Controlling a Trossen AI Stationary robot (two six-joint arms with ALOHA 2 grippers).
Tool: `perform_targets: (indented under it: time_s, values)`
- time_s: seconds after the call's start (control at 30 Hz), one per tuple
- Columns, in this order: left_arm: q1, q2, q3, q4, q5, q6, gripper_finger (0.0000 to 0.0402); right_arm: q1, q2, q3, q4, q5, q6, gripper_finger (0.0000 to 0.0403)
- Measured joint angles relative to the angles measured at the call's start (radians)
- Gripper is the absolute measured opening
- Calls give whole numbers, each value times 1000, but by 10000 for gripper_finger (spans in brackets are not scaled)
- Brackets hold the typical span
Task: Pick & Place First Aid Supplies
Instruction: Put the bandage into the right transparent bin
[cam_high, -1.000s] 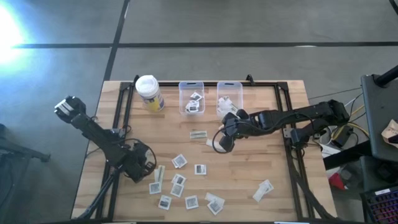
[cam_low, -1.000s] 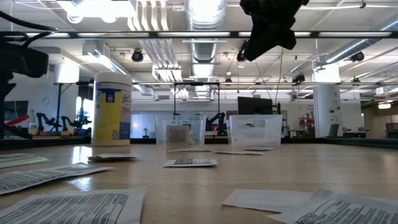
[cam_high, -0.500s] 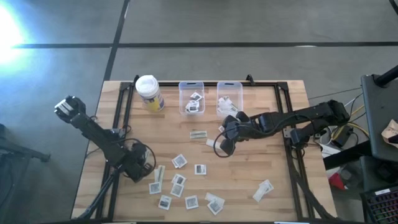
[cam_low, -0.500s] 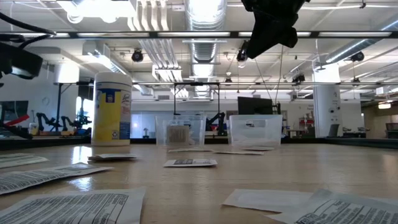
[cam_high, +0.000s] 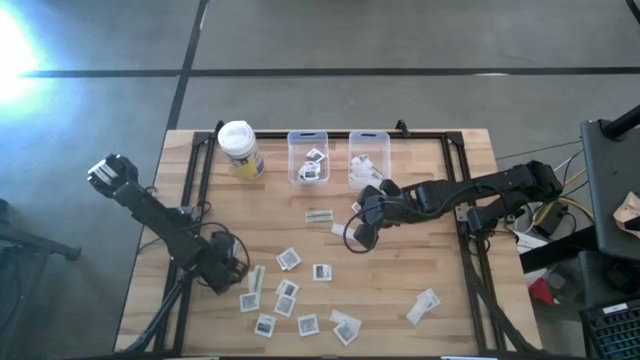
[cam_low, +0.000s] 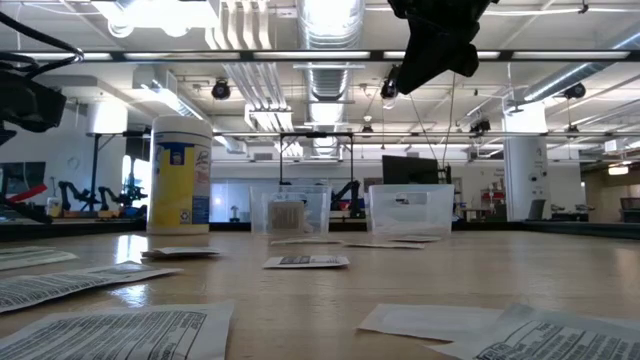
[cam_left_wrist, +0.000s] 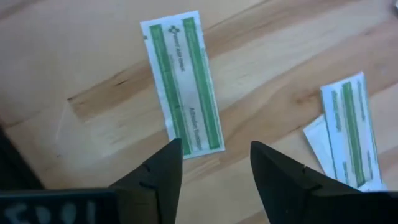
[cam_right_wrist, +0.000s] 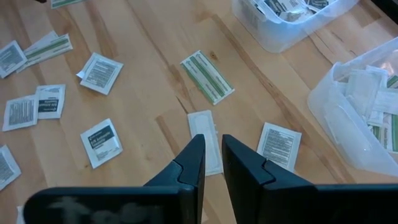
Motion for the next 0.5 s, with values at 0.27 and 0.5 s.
perform_targets:
  time_s: [0.27, 0.5]
  values:
    - [0, 0, -52, 27, 0, -54, 179, 0, 0, 0, 0, 0, 0, 54]
    - [0, 0, -106, 119, 2, -59, 179, 0, 0, 0, 1, 0, 0, 54]
